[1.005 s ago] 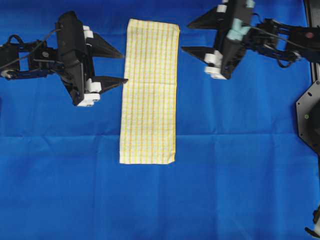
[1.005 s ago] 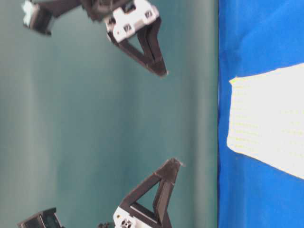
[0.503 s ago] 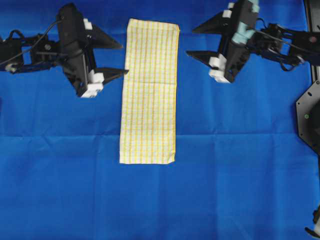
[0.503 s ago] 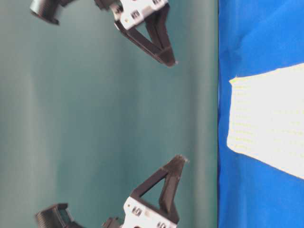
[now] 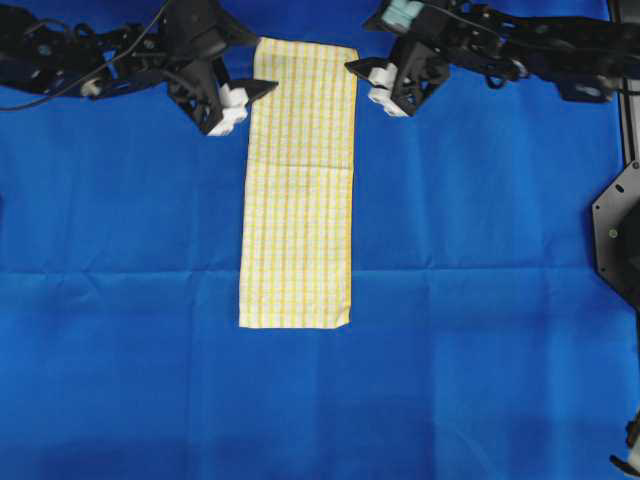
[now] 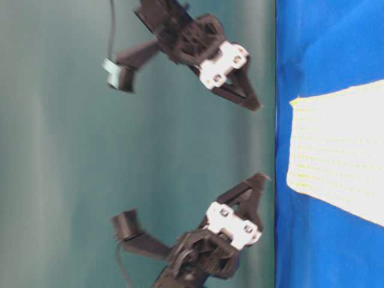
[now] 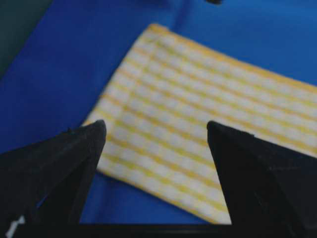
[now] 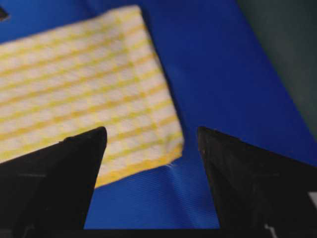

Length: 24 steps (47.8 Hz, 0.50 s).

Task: Fold the yellow towel.
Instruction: 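Move both grippers to the strip's top end and pinch its corners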

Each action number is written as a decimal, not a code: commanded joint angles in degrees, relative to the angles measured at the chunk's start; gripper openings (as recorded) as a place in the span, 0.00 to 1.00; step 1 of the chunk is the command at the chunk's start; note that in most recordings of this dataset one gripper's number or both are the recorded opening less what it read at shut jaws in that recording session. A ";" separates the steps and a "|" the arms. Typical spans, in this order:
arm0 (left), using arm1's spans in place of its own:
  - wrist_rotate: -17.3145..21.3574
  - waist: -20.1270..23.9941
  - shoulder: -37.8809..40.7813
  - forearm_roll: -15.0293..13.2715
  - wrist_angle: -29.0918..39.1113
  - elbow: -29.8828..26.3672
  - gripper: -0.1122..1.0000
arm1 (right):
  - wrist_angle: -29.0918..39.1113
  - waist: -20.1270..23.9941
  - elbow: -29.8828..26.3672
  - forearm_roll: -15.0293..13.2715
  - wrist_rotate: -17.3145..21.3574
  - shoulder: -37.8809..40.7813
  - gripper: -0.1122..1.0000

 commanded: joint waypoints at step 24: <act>-0.35 6.94 12.83 0.09 -6.94 -5.27 0.80 | 0.88 -3.43 -7.82 3.87 0.09 11.60 0.77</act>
